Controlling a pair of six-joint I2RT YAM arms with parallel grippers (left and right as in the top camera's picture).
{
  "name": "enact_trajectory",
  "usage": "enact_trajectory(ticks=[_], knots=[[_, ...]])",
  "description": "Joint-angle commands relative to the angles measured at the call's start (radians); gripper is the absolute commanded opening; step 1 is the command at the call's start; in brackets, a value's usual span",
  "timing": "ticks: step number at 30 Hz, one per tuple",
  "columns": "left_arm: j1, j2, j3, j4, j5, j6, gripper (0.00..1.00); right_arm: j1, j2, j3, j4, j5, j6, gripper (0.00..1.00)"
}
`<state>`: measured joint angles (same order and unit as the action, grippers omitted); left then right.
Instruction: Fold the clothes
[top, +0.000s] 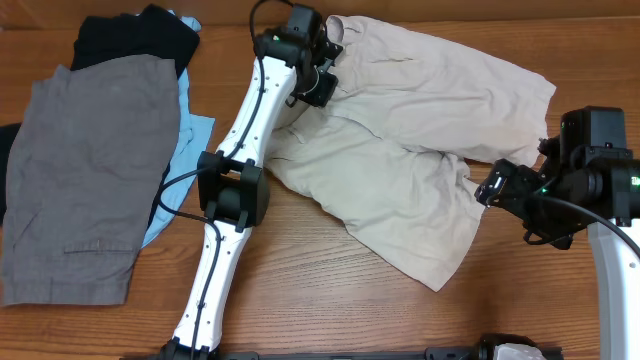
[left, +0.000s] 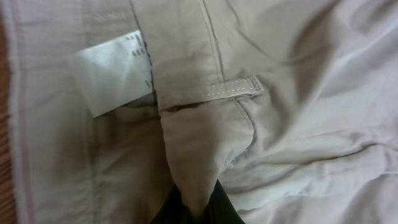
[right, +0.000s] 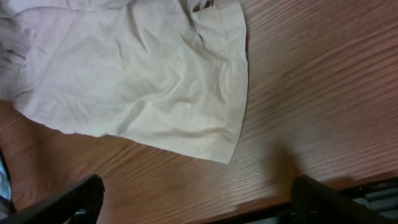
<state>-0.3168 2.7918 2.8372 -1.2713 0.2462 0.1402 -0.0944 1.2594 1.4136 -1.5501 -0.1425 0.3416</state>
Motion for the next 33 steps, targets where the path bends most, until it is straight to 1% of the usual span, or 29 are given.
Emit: enact_trajectory(ticks=[1, 3, 5, 11, 12, 13, 14, 15, 17, 18, 21, 23, 25, 27, 29, 33], knots=[[0.067, -0.057, 0.095, -0.026, -0.074, -0.043, 0.04, 0.003, -0.019, -0.001, 0.017, -0.019, 0.011, 1.0], [0.083, -0.062, 0.118, -0.045, -0.077, -0.027, 0.04, 0.003, -0.019, -0.001, 0.024, -0.028, 0.011, 1.0], [0.092, -0.062, 0.126, -0.063, -0.11, -0.021, 0.04, 0.003, -0.018, -0.001, 0.027, -0.035, 0.011, 1.0], [0.097, -0.058, 0.056, -0.056, -0.311, -0.023, 0.04, 0.003, 0.015, -0.001, 0.027, -0.035, 0.01, 1.0], [0.099, -0.056, 0.04, -0.051, -0.344, -0.038, 0.05, 0.003, 0.027, -0.001, 0.03, -0.034, 0.01, 1.0], [0.101, -0.056, 0.021, -0.045, -0.371, -0.063, 0.15, 0.003, 0.041, -0.001, 0.033, -0.034, 0.01, 1.0], [0.104, -0.056, 0.006, -0.044, -0.385, -0.078, 0.31, 0.004, 0.055, -0.001, 0.037, -0.035, 0.006, 1.0], [0.108, -0.056, -0.006, -0.045, -0.389, -0.086, 0.42, 0.004, 0.073, -0.001, 0.044, -0.035, 0.006, 1.0], [0.109, -0.056, -0.017, -0.059, -0.388, -0.097, 0.68, 0.007, 0.105, -0.001, 0.061, -0.037, 0.005, 1.0], [0.109, -0.056, -0.017, -0.066, -0.388, -0.099, 0.79, 0.014, 0.124, -0.001, 0.075, -0.04, -0.001, 1.0], [0.109, -0.057, -0.004, -0.092, -0.393, -0.14, 0.89, 0.043, 0.183, -0.001, 0.115, -0.038, -0.001, 1.0], [0.109, -0.058, 0.019, -0.127, -0.392, -0.187, 0.93, 0.067, 0.232, -0.001, 0.149, -0.038, -0.001, 1.0], [0.109, -0.064, 0.061, -0.18, -0.391, -0.231, 0.95, 0.085, 0.285, -0.006, 0.196, -0.029, -0.007, 1.0], [0.112, -0.074, 0.105, -0.225, -0.383, -0.249, 0.96, 0.095, 0.319, -0.027, 0.251, -0.023, -0.02, 1.0], [0.116, -0.103, 0.193, -0.293, -0.384, -0.256, 0.98, 0.097, 0.357, -0.089, 0.352, -0.023, -0.035, 1.0], [0.133, -0.184, 0.3, -0.35, -0.384, -0.253, 1.0, 0.097, 0.399, -0.218, 0.515, -0.037, -0.035, 1.0]])
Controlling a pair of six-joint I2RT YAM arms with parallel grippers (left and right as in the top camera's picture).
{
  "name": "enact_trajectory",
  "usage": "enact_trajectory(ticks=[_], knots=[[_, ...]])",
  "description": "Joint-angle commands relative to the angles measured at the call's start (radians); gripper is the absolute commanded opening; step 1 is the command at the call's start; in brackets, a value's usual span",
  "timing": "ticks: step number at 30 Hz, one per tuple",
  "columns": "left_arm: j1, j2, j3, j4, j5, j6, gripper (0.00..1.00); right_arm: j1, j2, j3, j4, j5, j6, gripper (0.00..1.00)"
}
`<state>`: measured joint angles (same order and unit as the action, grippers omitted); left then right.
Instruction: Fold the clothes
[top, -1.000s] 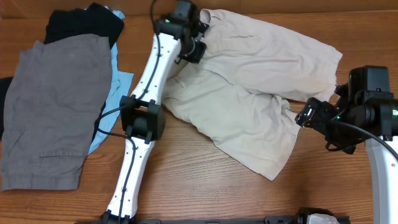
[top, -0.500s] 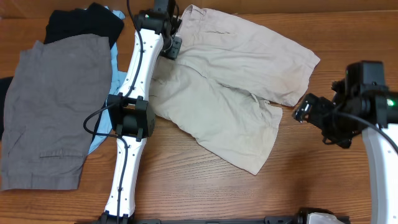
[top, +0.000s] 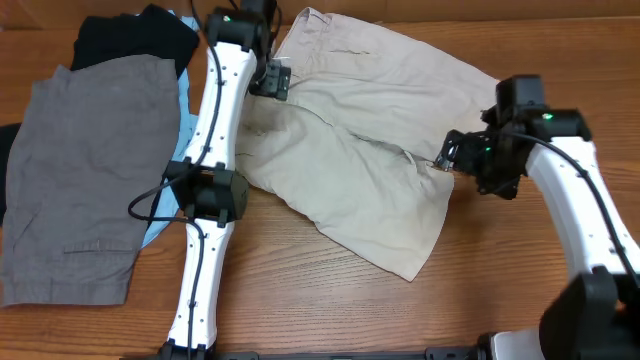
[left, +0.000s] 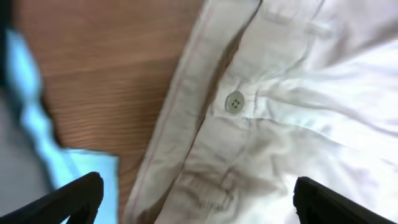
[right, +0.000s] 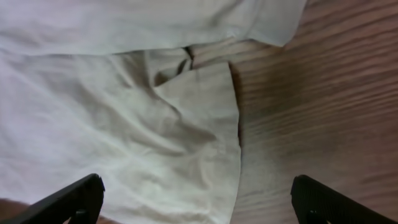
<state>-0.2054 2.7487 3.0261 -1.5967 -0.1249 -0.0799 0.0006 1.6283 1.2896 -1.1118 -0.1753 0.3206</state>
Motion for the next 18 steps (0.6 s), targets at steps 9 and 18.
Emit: enact_trajectory(ticks=[9, 18], knots=[[0.043, -0.31, 0.117, -0.024, -0.019, 0.0, 1.0, 0.006, 0.039, -0.378, 0.518, -0.027, 0.024, 0.9], [0.084, -0.31, 0.115, -0.053, -0.028, 0.005, 1.0, 0.002, 0.038, -0.518, 0.703, -0.061, 0.051, 0.31]])
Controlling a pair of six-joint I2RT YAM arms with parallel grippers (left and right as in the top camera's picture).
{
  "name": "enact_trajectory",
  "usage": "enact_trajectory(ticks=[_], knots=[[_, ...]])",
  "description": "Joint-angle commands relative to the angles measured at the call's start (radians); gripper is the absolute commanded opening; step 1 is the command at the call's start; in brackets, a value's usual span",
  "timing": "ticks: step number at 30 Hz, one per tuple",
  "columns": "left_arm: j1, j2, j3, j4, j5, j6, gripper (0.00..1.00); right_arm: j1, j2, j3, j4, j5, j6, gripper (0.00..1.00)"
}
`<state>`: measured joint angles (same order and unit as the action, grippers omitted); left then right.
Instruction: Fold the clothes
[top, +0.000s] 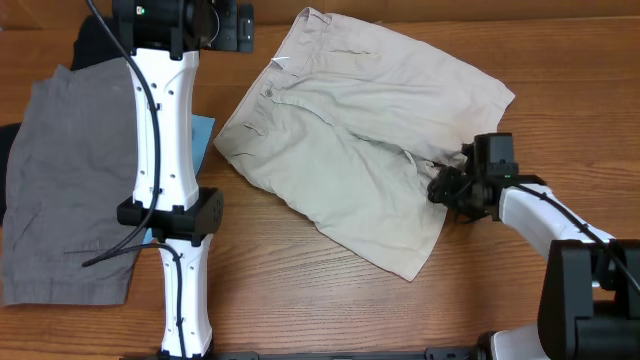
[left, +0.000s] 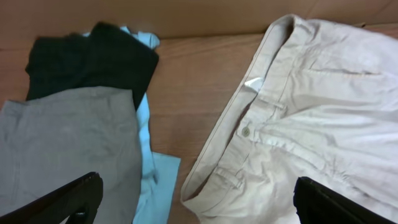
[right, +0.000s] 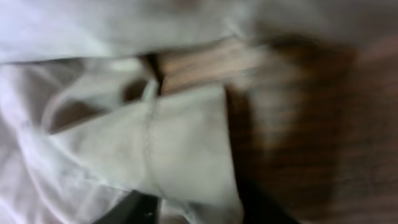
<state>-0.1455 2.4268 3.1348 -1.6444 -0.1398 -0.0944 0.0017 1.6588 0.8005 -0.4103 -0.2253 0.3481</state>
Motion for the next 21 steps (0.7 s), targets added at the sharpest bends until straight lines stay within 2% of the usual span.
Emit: enact_trajectory(ticks=[1, 7, 10, 15, 16, 17, 18, 19, 20, 21], knots=[[0.029, 0.012, 0.006, -0.008, -0.013, 0.019, 1.0, -0.006, 0.003, -0.024, -0.003, -0.012, 0.024, 0.25], [0.029, 0.012, 0.006, -0.016, -0.012, 0.019, 1.0, -0.125, -0.042, 0.062, -0.171, -0.009, 0.018, 0.04], [0.029, 0.012, 0.006, -0.016, 0.004, 0.02, 1.0, -0.198, -0.055, 0.105, -0.248, -0.005, 0.008, 0.04], [0.027, 0.014, -0.018, -0.02, 0.055, 0.034, 1.0, -0.265, -0.055, 0.14, -0.285, -0.059, -0.101, 0.04], [0.027, 0.016, -0.029, -0.02, 0.068, 0.042, 1.0, -0.268, -0.055, 0.14, -0.29, -0.061, -0.114, 0.08], [0.027, 0.018, -0.044, -0.019, 0.083, 0.051, 1.0, -0.269, -0.055, 0.14, -0.297, -0.061, -0.121, 0.3], [0.027, 0.019, -0.06, -0.02, 0.089, 0.055, 1.0, -0.27, -0.055, 0.142, -0.305, -0.061, -0.122, 0.58], [0.027, 0.021, -0.075, -0.022, 0.088, 0.055, 1.0, -0.272, -0.055, 0.145, -0.314, -0.061, -0.122, 0.79], [0.027, 0.021, -0.095, -0.026, 0.089, 0.066, 1.0, -0.275, -0.055, 0.154, -0.326, -0.061, -0.12, 0.91], [0.027, 0.021, -0.114, -0.029, 0.089, 0.074, 1.0, -0.278, -0.055, 0.165, -0.335, -0.061, -0.113, 0.97]])
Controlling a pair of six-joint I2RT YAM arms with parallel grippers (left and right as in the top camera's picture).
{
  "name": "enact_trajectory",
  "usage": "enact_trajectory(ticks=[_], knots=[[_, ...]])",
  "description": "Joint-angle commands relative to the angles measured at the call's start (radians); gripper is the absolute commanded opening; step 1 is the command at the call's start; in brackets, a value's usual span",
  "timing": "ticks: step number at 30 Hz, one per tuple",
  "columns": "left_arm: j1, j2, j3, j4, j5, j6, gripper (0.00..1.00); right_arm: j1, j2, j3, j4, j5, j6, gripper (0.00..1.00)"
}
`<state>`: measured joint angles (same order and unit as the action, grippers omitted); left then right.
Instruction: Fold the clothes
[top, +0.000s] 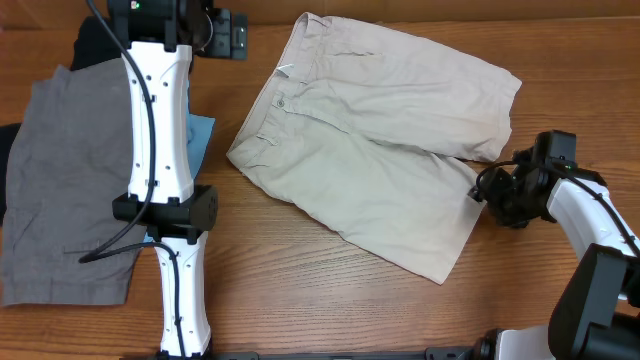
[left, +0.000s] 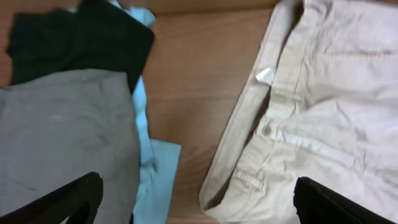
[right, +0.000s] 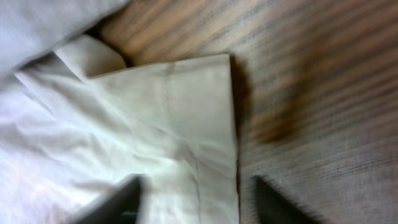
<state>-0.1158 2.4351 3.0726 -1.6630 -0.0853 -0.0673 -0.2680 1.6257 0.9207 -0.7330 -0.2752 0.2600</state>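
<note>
Beige shorts (top: 380, 140) lie spread flat in the overhead view, waistband (left: 273, 93) to the left and both legs to the right. My left gripper (top: 236, 36) hangs high over the table's back left, open and holding nothing; its wrist view looks down on the waistband and button. My right gripper (top: 487, 193) sits low at the hem of the near leg (right: 186, 106). Its blurred fingers (right: 121, 199) stand apart, with the hem corner lying flat between them.
Grey shorts (top: 80, 170) lie at the left over a light blue garment (top: 195, 135), with a black garment (top: 100, 40) behind them. Bare wood runs along the front and right of the beige shorts.
The beige shorts have shifted to the right and lie flatter, the near leg's hem further right. My right gripper has moved right with that hem. The left gripper stays high and open.
My left gripper was shut on the waistband while the right hung open beside the legs. Then the shorts lay further left, the left gripper was open, and the right was over the leg hems. The left then stood high and the right low at the hem; the shorts have since shifted right.
</note>
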Motion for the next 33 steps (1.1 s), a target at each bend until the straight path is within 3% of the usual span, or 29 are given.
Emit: enact_trajectory(ticks=[1, 8, 13, 18, 24, 29, 33], knots=[[-0.003, 0.013, -0.082, -0.014, 0.035, 0.057, 1.0, -0.015, -0.021, 0.066, -0.031, -0.011, -0.024, 0.99], [-0.003, 0.013, -0.304, -0.01, 0.157, 0.181, 0.97, -0.019, -0.03, 0.293, -0.308, -0.011, -0.04, 1.0], [-0.003, -0.01, -0.431, -0.027, 0.227, 0.138, 0.86, -0.014, -0.135, 0.358, -0.442, -0.011, -0.02, 0.96], [-0.002, -0.112, -0.435, -0.027, 0.217, 0.022, 0.86, -0.014, -0.356, 0.358, -0.555, 0.007, 0.066, 0.97], [-0.003, -0.241, -0.442, -0.027, 0.101, -0.161, 0.96, -0.013, -0.561, 0.355, -0.723, 0.154, 0.255, 0.99], [-0.002, -0.277, -0.555, -0.027, 0.074, -0.274, 0.99, -0.013, -0.604, 0.351, -0.856, 0.313, 0.433, 1.0], [0.0, -0.277, -0.72, -0.024, 0.03, -0.396, 0.98, -0.003, -0.605, 0.323, -0.838, 0.277, 0.474, 1.0]])
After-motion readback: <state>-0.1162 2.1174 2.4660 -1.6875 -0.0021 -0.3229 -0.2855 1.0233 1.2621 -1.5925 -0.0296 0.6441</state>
